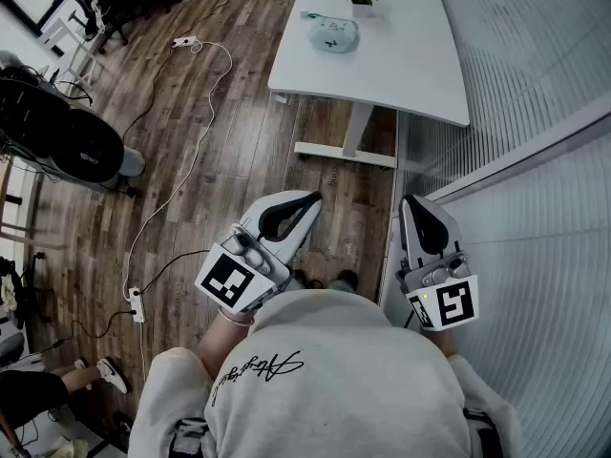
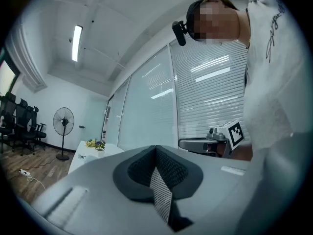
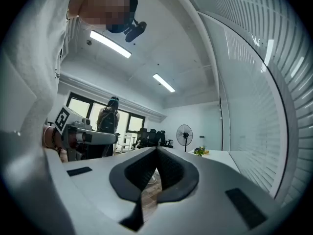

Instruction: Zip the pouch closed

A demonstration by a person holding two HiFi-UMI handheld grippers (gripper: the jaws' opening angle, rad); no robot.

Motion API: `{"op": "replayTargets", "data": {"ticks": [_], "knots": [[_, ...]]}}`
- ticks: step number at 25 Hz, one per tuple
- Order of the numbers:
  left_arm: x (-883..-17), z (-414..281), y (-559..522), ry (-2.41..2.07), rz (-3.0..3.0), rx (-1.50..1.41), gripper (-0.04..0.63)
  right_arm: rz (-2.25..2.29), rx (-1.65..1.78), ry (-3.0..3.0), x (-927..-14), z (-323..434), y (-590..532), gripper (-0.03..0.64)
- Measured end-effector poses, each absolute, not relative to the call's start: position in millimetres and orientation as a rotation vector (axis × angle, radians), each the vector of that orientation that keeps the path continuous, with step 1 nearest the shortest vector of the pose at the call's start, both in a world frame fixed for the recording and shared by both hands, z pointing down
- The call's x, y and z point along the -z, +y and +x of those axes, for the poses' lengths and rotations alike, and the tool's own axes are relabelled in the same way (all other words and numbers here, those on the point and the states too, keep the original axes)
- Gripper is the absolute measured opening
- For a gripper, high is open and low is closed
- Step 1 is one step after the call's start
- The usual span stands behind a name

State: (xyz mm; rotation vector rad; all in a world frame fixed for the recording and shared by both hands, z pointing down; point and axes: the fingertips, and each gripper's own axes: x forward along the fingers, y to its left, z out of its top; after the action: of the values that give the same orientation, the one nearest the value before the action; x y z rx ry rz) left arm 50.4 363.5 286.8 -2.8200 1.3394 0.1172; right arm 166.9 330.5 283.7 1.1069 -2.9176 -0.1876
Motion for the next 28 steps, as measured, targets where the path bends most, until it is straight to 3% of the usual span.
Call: {"op": "replayTargets", "data": {"ticks": [28], "knots": [[-288.9, 9.9, 378.7, 1.351, -2.808, -0.124, 0.0, 1.11, 0.159, -2.962, -281.9, 128.3, 342.4, 0.0]]}}
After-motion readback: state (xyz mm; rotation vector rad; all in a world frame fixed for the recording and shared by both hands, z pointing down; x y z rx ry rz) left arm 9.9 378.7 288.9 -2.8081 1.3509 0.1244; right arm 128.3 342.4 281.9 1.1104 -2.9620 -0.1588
